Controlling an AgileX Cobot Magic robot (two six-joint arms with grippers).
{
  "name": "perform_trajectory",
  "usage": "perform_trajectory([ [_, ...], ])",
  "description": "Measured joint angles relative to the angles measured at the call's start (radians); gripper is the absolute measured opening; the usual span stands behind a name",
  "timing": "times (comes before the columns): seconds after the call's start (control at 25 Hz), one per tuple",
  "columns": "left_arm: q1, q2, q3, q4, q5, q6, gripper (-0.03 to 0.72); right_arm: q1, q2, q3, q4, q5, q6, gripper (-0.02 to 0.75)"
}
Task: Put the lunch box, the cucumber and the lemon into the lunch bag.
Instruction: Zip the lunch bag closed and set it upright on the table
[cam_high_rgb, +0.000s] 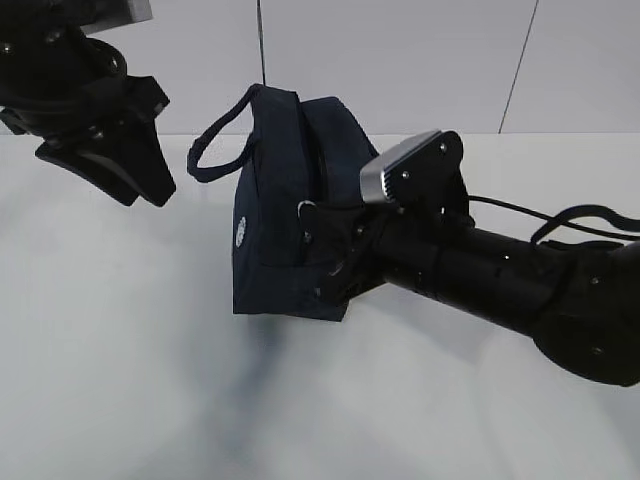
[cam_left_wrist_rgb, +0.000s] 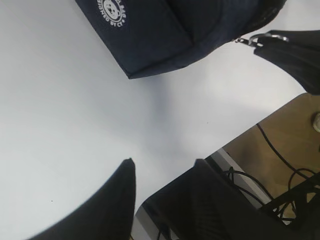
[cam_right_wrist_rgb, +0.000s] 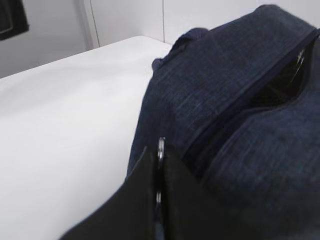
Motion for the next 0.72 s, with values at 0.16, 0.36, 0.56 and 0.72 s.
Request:
perform_trajectory([
  [0.16,0.0,0.0,0.0,0.0,0.0,0.0,0.27,0.0,0.0,-0.074,0.0,0.083,0.0,0.0],
  [0.36,0.0,0.0,0.0,-0.005,0.0,0.0,0.269,0.0,0.0,-0.151,0.0,0.132,-0.015,0.0],
  [0.56,0.0,0.0,0.0,-0.01,0.0,0.0,0.259,0.0,0.0,-0.22,-0.003,0.171,-0.017,0.0],
  [0.72,0.0,0.0,0.0,-0.011,0.0,0.0,0.256,0.0,0.0,-0.277,-0.004,0.231,-0.017,0.0],
])
